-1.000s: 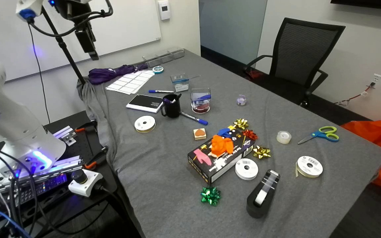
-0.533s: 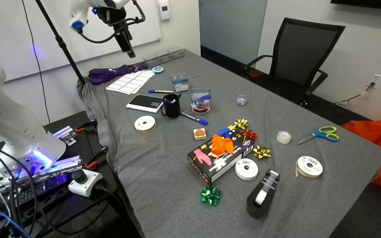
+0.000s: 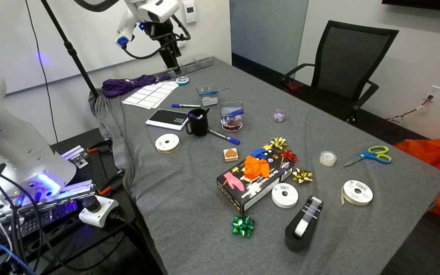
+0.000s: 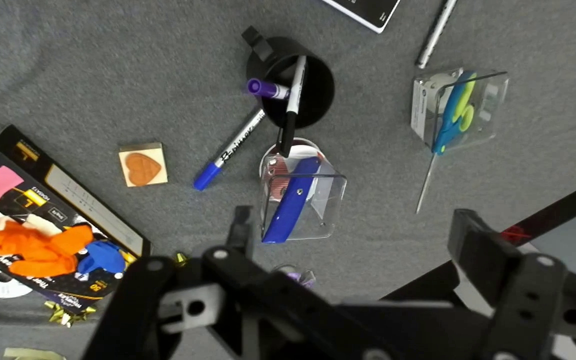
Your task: Remove the purple marker from the black cup and place it on the table
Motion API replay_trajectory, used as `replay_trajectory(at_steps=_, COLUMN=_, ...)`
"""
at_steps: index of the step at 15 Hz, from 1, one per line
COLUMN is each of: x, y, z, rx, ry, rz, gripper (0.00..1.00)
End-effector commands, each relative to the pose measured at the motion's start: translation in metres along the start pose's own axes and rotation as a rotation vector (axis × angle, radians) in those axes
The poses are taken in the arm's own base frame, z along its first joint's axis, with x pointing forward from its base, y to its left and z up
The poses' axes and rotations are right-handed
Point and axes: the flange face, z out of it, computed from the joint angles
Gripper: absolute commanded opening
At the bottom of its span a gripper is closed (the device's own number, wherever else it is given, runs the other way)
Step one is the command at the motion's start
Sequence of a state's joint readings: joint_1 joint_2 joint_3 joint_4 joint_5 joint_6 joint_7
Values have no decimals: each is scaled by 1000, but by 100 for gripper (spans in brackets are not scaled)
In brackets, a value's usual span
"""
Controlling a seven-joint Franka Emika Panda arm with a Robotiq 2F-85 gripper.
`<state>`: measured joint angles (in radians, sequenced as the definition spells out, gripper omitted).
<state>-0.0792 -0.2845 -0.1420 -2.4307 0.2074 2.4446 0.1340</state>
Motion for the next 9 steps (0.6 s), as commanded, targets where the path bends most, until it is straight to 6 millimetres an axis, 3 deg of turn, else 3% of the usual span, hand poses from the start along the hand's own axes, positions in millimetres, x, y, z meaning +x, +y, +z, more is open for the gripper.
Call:
replay_trajectory(at_steps=1, x=15, y=-3, z=16, rx=-65, ry=18, rz=48, gripper=100)
replay_trajectory(at_steps=2, x=5, y=-2, z=9, rx=-36, ry=6, rz=26, gripper=100)
replay_trajectory(at_steps=7, x=6, y=-3, z=10, rx=-40, ry=6, rz=30, gripper=100)
replay_trajectory(at_steps=9, x=10, y=0, z=23, rx=-47, ry=13, rz=31, gripper=100)
